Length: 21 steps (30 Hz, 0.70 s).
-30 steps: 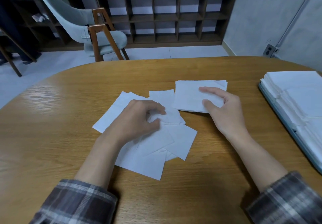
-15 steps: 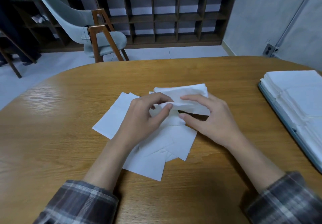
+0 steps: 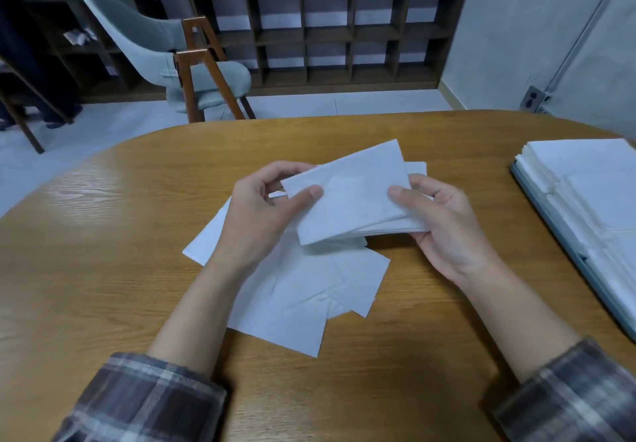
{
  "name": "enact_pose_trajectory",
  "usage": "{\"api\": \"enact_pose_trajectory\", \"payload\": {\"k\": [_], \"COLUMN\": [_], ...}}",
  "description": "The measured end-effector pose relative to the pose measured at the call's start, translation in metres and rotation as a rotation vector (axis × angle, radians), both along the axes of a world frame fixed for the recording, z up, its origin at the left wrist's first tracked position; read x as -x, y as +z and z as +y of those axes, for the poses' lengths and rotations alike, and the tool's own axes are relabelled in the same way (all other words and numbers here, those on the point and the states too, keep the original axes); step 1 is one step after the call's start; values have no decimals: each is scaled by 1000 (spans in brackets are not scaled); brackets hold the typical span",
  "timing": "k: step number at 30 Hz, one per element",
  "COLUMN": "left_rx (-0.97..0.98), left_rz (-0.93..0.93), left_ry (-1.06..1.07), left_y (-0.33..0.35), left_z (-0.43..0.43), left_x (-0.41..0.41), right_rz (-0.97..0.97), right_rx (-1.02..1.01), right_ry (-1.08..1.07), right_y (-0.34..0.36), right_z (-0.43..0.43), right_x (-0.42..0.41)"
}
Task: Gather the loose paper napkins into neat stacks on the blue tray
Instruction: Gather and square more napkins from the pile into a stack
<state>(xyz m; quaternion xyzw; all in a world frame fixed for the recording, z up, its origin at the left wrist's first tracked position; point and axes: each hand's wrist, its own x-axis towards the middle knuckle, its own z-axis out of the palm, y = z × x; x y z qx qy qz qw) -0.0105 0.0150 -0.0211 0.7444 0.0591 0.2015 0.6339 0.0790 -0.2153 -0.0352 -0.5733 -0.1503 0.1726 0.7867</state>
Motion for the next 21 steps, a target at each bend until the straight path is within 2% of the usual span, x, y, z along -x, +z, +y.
{"api": "enact_pose_trajectory", "payload": {"k": [6, 12, 17, 21], "left_rx": [-50, 24, 176, 185], "left_rz": [19, 72, 124, 130], "left_ry": [-22, -35, -44, -43], "left_y": [-6, -10, -10, -11], "left_z": [1, -6, -10, -10], "left_x": [-4, -4, -5, -5], "right_rz": [-69, -129, -142, -163], "right_rx": [73, 114, 122, 138], "right_ry": [93, 53, 43, 41], "right_y": [-1, -2, -1, -3], "right_z": [4, 6, 7, 7], "right_x": [5, 6, 8, 6]}}
